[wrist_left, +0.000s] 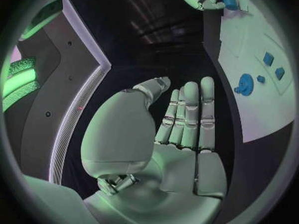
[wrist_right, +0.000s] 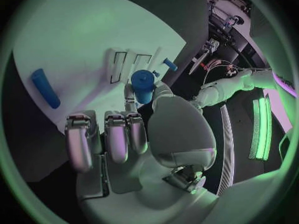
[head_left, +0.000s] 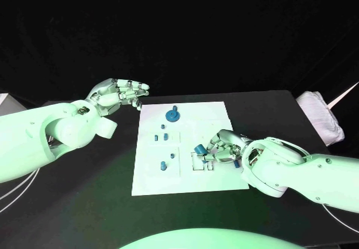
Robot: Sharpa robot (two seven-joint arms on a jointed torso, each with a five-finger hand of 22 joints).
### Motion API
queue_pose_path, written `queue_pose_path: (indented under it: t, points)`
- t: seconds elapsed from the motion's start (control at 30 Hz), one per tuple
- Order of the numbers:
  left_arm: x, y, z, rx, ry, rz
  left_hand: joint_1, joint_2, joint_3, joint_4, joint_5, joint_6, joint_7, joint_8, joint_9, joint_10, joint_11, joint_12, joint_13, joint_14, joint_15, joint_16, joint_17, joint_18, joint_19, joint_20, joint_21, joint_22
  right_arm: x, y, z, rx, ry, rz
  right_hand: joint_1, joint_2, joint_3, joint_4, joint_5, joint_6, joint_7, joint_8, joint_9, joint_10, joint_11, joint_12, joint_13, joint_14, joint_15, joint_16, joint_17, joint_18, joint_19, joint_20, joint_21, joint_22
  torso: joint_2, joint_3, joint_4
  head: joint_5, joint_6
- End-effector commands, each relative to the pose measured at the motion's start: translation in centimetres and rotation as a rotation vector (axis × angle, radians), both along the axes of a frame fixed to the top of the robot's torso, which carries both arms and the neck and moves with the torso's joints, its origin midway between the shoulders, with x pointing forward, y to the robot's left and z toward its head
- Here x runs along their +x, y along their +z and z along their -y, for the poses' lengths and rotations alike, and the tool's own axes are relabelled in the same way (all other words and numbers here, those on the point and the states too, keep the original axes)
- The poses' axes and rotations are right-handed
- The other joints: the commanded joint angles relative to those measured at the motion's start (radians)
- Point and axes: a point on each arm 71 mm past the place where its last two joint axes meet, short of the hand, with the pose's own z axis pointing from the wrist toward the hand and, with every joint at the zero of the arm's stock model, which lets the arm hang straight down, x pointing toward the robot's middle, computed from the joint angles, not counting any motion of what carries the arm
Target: Assemble the parts on the task board
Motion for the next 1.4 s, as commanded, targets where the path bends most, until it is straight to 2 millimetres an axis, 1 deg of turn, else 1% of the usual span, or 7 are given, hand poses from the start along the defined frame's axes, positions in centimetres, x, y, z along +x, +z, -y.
queue_pose_path:
  t: [0.03, 0.1, 0.3, 0.57, 0.77, 1.2, 1.4]
  points:
    - [-0.08, 0.11, 0.16, -0.013, -0.012, 0.004, -0.004, 0.011, 0.001, 0.005, 0.006, 0.005, -0.001, 0.001, 0.000, 0.001, -0.004, 0.005, -0.001, -0.006, 0.001, -0.004, -0.002, 0.015, 0.006, 0.001, -0.006, -0.001, -0.05, -0.66, -0.09, -0.013, -0.010, -0.045, -0.009, 0.000, 0.008, -0.001, 0.001, 0.030, -0.020, 0.006, -0.001, 0.106, -0.006, 0.004, 0.263, 0.106, -0.006, 0.004, 0.264, -0.006, 0.106, -0.008, 0.003, 0.263, 0.001, 0.0006, 0.0012, 0.003, -0.001]
    - [-0.09, 0.11, 0.13, -0.013, -0.011, 0.003, -0.006, 0.016, 0.002, 0.010, 0.008, 0.006, 0.000, 0.001, 0.000, 0.001, -0.004, 0.006, -0.001, -0.005, 0.002, -0.004, -0.002, 0.015, 0.007, 0.001, -0.007, -0.002, 0.03, -0.80, -0.09, -0.012, -0.019, -0.037, -0.010, 0.000, 0.008, -0.001, 0.001, 0.030, -0.021, 0.007, -0.001, 0.106, -0.007, 0.004, 0.263, 0.106, -0.006, 0.004, 0.264, -0.006, 0.106, -0.008, 0.003, 0.263, 0.001, 0.0014, 0.0016, 0.003, -0.001]
    - [-0.12, 0.10, 0.08, -0.012, -0.011, 0.000, -0.008, 0.017, 0.002, 0.012, 0.008, 0.006, 0.000, 0.001, 0.000, 0.001, -0.004, 0.006, -0.001, -0.005, 0.002, -0.004, -0.002, 0.015, 0.007, 0.001, -0.008, -0.002, 0.28, -1.03, -0.02, -0.018, -0.030, -0.024, -0.018, 0.004, 0.014, -0.002, -0.004, 0.039, -0.026, 0.015, 0.002, 0.106, -0.011, 0.004, 0.263, 0.106, -0.009, 0.004, 0.264, -0.006, 0.106, -0.010, 0.003, 0.263, 0.001, -0.0001, 0.0012, 0.006, -0.003]
    - [-0.14, 0.10, 0.10, -0.012, -0.012, -0.002, -0.008, 0.019, 0.003, 0.014, 0.008, 0.006, -0.001, 0.001, 0.000, 0.000, -0.004, 0.006, -0.002, -0.005, 0.002, -0.004, -0.002, 0.015, 0.007, 0.001, -0.008, -0.003, 0.07, -1.22, -0.58, -0.027, -0.004, -0.043, -0.027, 0.001, 0.015, -0.002, -0.008, 0.046, -0.030, 0.023, 0.004, 0.106, -0.014, 0.004, 0.263, 0.106, -0.012, 0.004, 0.264, -0.006, 0.106, -0.013, 0.003, 0.263, 0.001, 0.0020, -0.0003, 0.010, -0.008]
    - [-0.16, 0.09, 0.05, -0.011, -0.012, -0.004, -0.008, 0.019, 0.003, 0.014, 0.008, 0.006, -0.001, 0.001, 0.000, 0.000, -0.004, 0.006, -0.002, -0.005, 0.002, -0.004, -0.002, 0.015, 0.007, 0.001, -0.008, -0.003, -0.04, -1.33, -0.70, -0.035, 0.009, -0.055, -0.028, 0.001, 0.016, -0.002, -0.008, 0.048, -0.031, 0.025, 0.005, 0.106, -0.015, 0.004, 0.263, 0.106, -0.013, 0.004, 0.264, -0.006, 0.106, -0.013, 0.003, 0.263, 0.001, 0.0012, 0.0000, 0.010, -0.013]
    - [-0.20, 0.08, -0.04, -0.010, -0.011, -0.007, -0.009, 0.020, 0.003, 0.015, 0.009, 0.006, -0.001, 0.001, 0.000, 0.000, -0.004, 0.006, -0.002, -0.005, 0.002, -0.004, -0.002, 0.015, 0.008, 0.001, -0.009, -0.003, -0.22, -1.34, -0.77, -0.035, 0.015, -0.065, -0.035, 0.003, 0.017, -0.001, -0.009, 0.049, -0.032, 0.027, 0.005, 0.106, -0.016, 0.004, 0.263, 0.106, -0.014, 0.004, 0.264, -0.006, 0.106, -0.014, 0.003, 0.263, 0.001, 0.0010, -0.0008, 0.013, -0.013]
    - [-0.21, 0.07, -0.09, -0.009, -0.011, -0.008, -0.009, 0.020, 0.003, 0.015, 0.009, 0.006, -0.001, 0.001, 0.000, 0.000, -0.004, 0.006, -0.002, -0.005, 0.002, -0.004, -0.002, 0.015, 0.008, 0.001, -0.009, -0.003, -0.25, -1.35, -0.82, -0.036, 0.018, -0.067, -0.036, 0.004, 0.018, -0.001, -0.009, 0.049, -0.032, 0.028, 0.005, 0.106, -0.016, 0.004, 0.263, 0.106, -0.014, 0.004, 0.264, -0.006, 0.106, -0.014, 0.003, 0.263, 0.001, 0.0011, 0.0009, 0.014, -0.013]
